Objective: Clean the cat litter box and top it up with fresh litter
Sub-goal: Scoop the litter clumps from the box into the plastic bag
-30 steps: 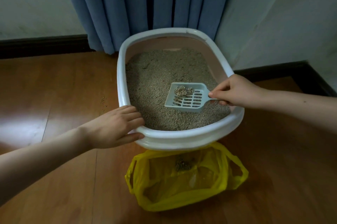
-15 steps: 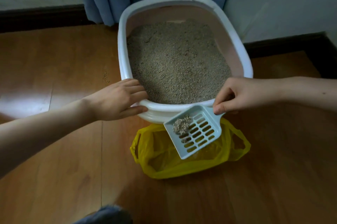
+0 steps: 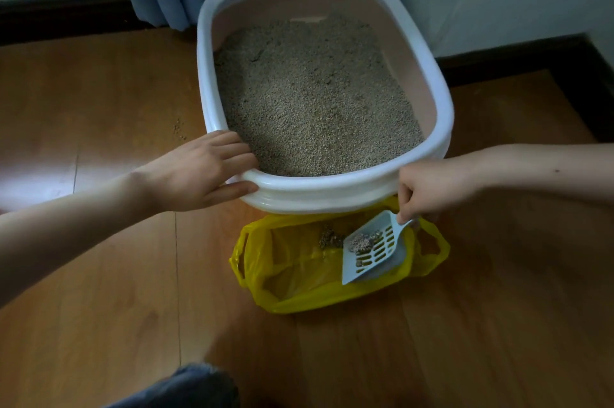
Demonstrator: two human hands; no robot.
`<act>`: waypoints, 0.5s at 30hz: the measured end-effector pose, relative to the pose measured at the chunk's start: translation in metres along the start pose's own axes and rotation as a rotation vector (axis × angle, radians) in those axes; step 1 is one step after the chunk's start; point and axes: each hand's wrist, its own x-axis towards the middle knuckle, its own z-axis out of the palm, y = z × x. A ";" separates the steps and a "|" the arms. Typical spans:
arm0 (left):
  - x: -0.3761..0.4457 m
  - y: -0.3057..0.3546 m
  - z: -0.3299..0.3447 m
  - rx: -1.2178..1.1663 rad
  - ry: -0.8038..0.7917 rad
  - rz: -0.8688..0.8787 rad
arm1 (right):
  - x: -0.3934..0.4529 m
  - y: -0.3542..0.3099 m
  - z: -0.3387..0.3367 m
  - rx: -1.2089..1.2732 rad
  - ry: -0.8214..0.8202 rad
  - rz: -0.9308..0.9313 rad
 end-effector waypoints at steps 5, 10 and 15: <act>0.001 0.000 0.000 0.001 0.005 0.013 | -0.001 0.005 -0.006 0.268 -0.216 0.197; 0.001 0.000 -0.001 0.009 0.023 0.012 | 0.000 0.019 -0.003 0.561 -0.435 0.327; 0.001 -0.001 0.001 0.013 0.019 0.012 | 0.000 0.024 0.003 0.555 -0.489 0.328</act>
